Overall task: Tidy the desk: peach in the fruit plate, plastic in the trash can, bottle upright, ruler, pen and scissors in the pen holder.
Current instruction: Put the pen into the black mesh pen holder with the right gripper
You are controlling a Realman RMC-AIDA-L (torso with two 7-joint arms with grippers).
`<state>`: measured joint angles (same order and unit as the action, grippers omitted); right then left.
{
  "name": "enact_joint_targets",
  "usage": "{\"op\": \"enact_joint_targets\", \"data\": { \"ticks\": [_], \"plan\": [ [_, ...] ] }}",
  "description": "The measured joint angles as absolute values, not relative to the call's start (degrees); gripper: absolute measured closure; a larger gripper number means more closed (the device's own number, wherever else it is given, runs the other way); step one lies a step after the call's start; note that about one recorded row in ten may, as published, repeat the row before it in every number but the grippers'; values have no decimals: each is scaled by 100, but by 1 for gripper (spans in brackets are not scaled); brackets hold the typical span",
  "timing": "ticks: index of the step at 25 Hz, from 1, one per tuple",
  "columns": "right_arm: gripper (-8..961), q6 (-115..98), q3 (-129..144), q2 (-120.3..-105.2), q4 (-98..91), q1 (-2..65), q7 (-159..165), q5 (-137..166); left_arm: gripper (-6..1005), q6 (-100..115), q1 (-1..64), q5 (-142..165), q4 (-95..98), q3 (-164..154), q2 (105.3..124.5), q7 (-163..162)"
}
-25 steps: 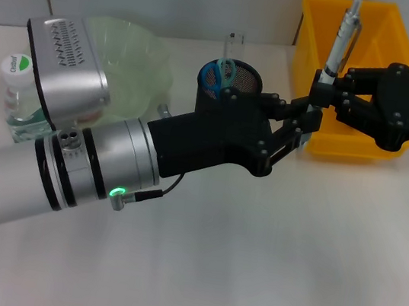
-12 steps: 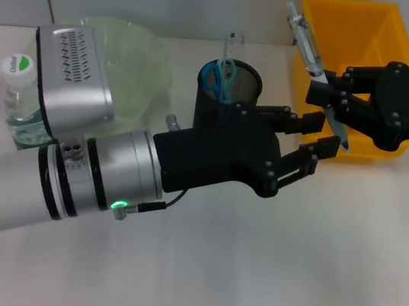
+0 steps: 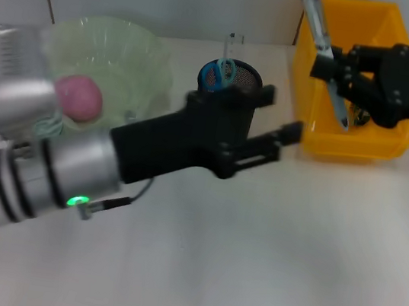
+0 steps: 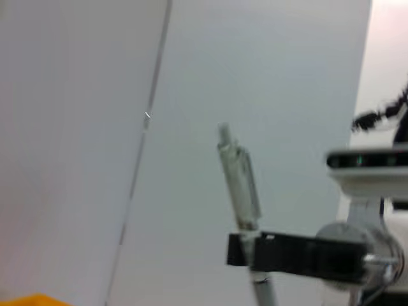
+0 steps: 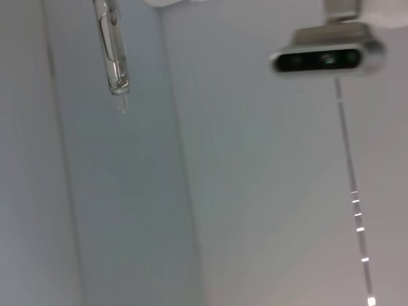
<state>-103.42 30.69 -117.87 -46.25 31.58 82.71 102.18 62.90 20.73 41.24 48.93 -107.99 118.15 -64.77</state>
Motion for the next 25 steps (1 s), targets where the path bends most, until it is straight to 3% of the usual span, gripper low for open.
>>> {"op": "enact_joint_targets", "data": {
  "ticks": [5, 13, 25],
  "plan": [
    [812, -9464, 3098, -11879, -4106, 3339, 7630, 10031, 347, 6768, 1746, 4138, 4858, -10498, 11761, -6579],
    [810, -8193, 3143, -11895, -2668, 4009, 5978, 9776, 347, 7561, 1189, 4140, 4843, -10261, 11659, -6972],
    [808, -7285, 3189, -11931, -1200, 4357, 3887, 8708, 347, 7667, 1185, 4140, 4848, -10239, 11610, -7309]
  ]
}}
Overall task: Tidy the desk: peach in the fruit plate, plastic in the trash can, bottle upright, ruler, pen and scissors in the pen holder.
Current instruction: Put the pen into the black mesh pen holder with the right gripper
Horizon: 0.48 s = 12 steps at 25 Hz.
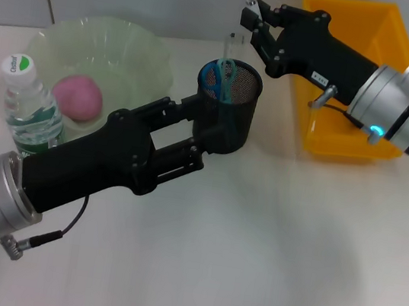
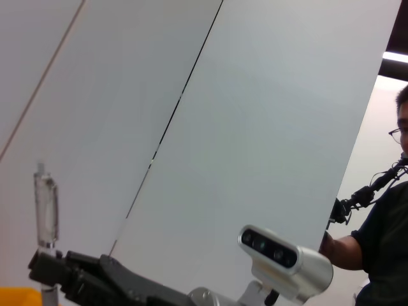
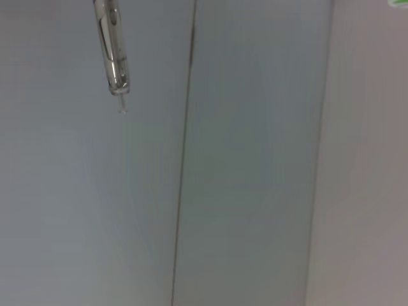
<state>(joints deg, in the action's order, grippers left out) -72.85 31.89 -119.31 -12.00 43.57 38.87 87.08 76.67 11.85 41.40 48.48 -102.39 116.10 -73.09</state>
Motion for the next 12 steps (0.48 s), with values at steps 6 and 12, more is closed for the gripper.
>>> {"op": "enact_joint_targets", "data": {
  "ticks": [6, 12],
  "plan": [
    [807, -6948, 3161, -11954, -861, 4392, 3556, 8586, 347, 7742, 1265, 4160, 4846, -10238, 11618, -7337],
    [806, -6645, 3195, -11954, -651, 4511, 3553, 8586, 346, 7756, 1316, 4273, 4842, -10239, 11664, -7344]
  ]
}}
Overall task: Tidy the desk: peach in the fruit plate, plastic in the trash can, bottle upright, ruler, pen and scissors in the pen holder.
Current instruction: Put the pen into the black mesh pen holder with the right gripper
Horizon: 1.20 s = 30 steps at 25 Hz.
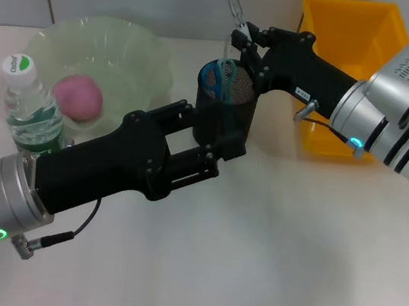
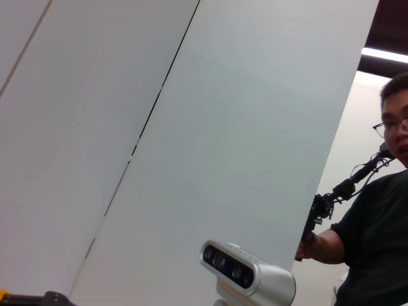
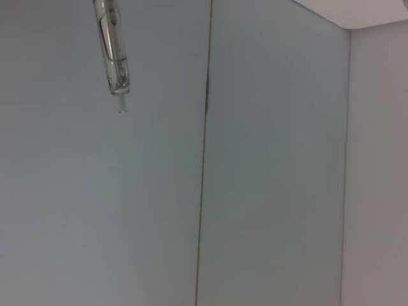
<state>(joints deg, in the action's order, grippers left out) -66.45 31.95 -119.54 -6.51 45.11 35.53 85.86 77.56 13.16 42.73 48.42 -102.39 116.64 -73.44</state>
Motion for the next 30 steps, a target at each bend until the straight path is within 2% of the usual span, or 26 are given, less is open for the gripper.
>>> {"op": "enact_joint_targets", "data": {
  "ticks": [14, 22, 30],
  "plan": [
    [804, -6396, 3165, -11960, -580, 4531, 3588, 8586, 346, 7924, 1372, 4280, 4907, -10222, 11657, -7669],
    [802, -6457, 3232, -11926, -676, 4647, 3954, 8637, 346, 8039, 1168, 4376, 5053, -9992, 11550, -7887],
    [801, -6452, 3666, -11923, -915, 4786, 4457, 8649, 347, 8051, 1114, 5359, 5390, -9250, 11793, -8254]
  ]
}}
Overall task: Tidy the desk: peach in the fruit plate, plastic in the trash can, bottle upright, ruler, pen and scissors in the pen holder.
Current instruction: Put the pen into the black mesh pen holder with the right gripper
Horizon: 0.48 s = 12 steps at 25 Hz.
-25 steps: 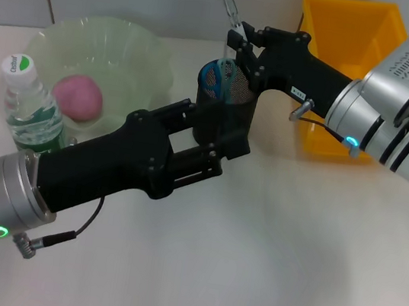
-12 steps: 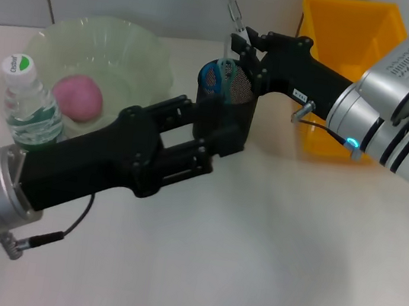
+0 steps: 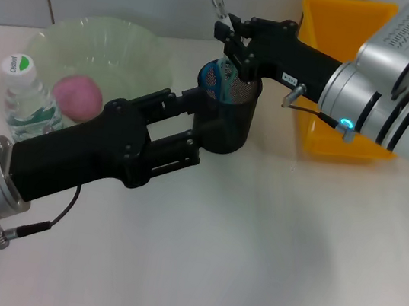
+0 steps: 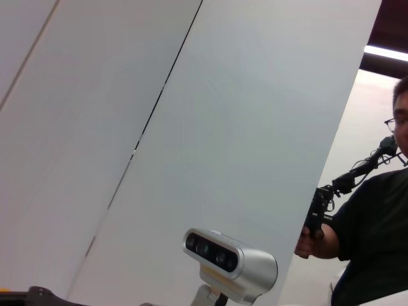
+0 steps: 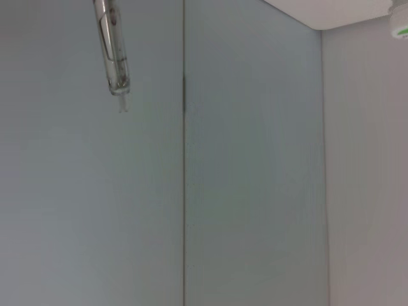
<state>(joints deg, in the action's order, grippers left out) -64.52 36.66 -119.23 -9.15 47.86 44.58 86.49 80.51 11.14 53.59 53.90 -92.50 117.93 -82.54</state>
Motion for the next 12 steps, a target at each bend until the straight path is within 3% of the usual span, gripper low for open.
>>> {"op": "enact_joint_targets", "data": {
  "ticks": [12],
  "plan": [
    [799, -6222, 3928, -11917, -939, 4792, 4877, 8656, 347, 8085, 1132, 5458, 5647, -9217, 11810, -8407]
  ]
}}
